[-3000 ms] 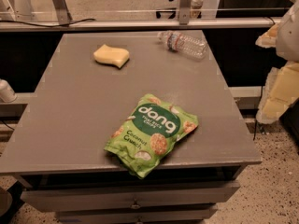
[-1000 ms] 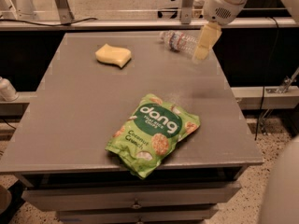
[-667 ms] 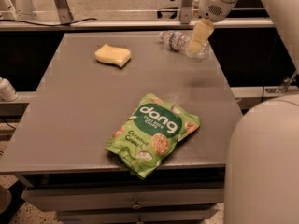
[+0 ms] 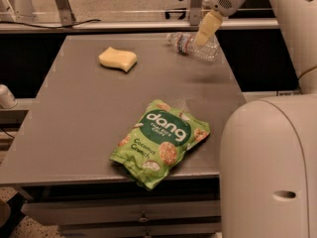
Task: Place water bottle upright
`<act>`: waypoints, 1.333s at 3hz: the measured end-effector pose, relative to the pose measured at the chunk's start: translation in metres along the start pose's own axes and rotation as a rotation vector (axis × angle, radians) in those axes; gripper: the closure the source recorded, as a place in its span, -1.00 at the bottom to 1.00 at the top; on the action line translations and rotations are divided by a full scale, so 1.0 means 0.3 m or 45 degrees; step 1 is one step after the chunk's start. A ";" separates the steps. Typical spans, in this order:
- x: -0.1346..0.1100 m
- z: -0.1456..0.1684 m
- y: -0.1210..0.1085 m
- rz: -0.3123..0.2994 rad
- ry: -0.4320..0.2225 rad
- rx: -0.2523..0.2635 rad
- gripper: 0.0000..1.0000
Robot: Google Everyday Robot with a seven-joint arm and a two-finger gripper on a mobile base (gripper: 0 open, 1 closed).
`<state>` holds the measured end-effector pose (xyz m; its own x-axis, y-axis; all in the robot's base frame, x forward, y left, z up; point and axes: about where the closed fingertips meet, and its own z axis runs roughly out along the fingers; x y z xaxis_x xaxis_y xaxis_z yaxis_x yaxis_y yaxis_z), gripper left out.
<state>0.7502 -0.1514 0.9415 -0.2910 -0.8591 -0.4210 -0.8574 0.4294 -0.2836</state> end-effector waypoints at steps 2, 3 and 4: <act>-0.017 0.038 0.022 0.092 -0.113 -0.047 -1.00; -0.065 0.087 0.047 0.168 -0.203 -0.095 -1.00; -0.089 0.143 0.050 0.177 -0.233 -0.089 -1.00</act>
Offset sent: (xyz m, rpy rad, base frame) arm -0.0105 0.0196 -0.0097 0.2578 0.0214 -0.0526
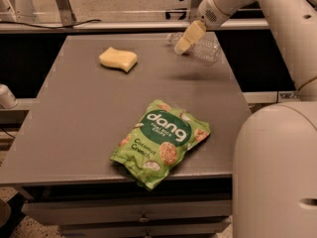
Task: Place water bottle upright
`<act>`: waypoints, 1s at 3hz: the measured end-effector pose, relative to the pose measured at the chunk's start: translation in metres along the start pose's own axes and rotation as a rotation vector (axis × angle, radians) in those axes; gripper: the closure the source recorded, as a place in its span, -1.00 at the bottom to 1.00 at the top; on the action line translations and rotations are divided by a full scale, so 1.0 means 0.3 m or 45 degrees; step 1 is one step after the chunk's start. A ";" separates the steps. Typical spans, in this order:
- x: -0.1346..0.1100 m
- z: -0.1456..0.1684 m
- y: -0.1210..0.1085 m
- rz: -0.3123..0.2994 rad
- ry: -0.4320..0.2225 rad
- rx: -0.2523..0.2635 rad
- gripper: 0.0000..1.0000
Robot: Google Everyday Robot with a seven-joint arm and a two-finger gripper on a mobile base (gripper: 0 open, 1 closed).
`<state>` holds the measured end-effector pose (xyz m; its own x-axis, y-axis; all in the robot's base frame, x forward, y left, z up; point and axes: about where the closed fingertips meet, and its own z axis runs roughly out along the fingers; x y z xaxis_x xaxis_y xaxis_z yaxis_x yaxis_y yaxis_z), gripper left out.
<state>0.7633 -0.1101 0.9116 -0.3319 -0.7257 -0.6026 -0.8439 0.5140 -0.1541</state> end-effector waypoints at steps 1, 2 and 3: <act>0.029 0.044 -0.053 -0.018 0.010 0.062 -1.00; 0.105 0.102 -0.136 -0.020 0.051 0.139 -1.00; 0.092 0.139 -0.141 -0.020 0.055 0.131 -1.00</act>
Offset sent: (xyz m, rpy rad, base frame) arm 0.0426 -0.0508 -0.0338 -0.1098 -0.1083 -0.0875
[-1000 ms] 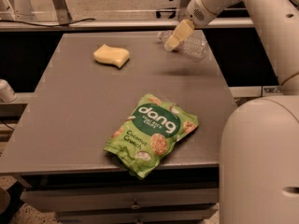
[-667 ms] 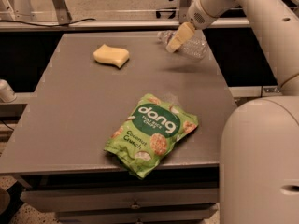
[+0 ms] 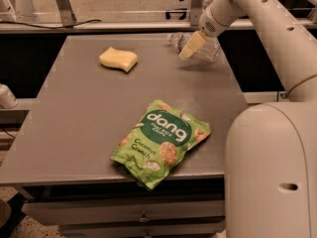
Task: Place water bottle upright
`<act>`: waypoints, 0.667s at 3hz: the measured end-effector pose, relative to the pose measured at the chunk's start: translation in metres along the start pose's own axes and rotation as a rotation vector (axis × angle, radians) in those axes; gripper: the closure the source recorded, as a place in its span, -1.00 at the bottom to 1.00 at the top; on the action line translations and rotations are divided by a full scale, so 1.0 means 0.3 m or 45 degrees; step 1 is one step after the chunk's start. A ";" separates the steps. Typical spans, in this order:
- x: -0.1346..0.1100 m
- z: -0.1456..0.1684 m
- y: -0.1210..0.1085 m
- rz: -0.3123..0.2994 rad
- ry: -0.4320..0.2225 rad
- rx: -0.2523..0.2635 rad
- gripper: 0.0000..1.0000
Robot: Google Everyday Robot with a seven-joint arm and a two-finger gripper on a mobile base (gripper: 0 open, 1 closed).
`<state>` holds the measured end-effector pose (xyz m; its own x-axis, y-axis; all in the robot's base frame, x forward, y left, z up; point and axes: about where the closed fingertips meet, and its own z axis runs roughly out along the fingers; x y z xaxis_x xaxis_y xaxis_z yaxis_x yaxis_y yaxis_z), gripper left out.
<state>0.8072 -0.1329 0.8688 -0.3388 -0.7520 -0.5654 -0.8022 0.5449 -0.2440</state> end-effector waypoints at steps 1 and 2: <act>-0.039 0.042 0.014 -0.009 0.023 -0.026 -1.00; -0.060 0.085 0.035 -0.021 0.070 -0.058 -1.00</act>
Offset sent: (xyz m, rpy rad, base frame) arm 0.0270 0.0369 -0.0052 -0.0723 0.0973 0.0374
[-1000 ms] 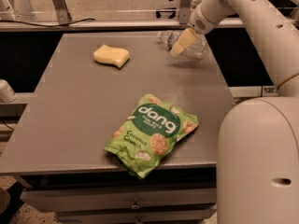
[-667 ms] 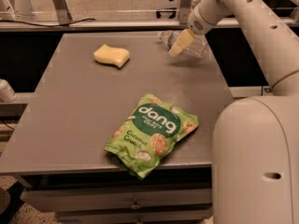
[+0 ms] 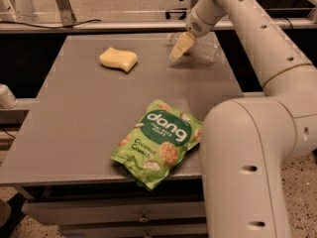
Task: Place water bottle upright
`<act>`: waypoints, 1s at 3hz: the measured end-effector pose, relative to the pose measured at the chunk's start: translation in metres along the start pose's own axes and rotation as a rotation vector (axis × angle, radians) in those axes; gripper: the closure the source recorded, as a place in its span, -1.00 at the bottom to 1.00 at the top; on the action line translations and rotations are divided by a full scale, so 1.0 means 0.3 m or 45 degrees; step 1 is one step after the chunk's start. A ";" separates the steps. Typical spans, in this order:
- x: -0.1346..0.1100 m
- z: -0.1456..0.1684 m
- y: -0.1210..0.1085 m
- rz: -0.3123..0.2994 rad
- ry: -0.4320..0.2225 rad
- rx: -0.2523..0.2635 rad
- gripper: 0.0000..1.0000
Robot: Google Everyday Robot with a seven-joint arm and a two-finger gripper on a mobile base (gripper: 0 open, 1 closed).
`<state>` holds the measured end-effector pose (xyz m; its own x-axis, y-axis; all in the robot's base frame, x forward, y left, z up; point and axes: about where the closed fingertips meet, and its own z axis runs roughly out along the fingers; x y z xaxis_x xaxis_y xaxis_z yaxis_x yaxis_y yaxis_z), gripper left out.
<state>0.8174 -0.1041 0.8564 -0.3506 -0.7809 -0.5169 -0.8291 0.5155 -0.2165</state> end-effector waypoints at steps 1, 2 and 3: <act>-0.002 0.039 0.020 -0.012 0.054 -0.032 -0.65; 0.007 0.053 0.023 -0.012 0.087 -0.045 -0.19; 0.020 0.049 0.022 -0.007 0.100 -0.053 0.30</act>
Offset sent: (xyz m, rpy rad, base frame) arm 0.0101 -0.0007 -0.0059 -0.0698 0.0768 0.0064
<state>0.8162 -0.1003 0.8398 -0.3776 -0.8101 -0.4486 -0.8481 0.4970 -0.1836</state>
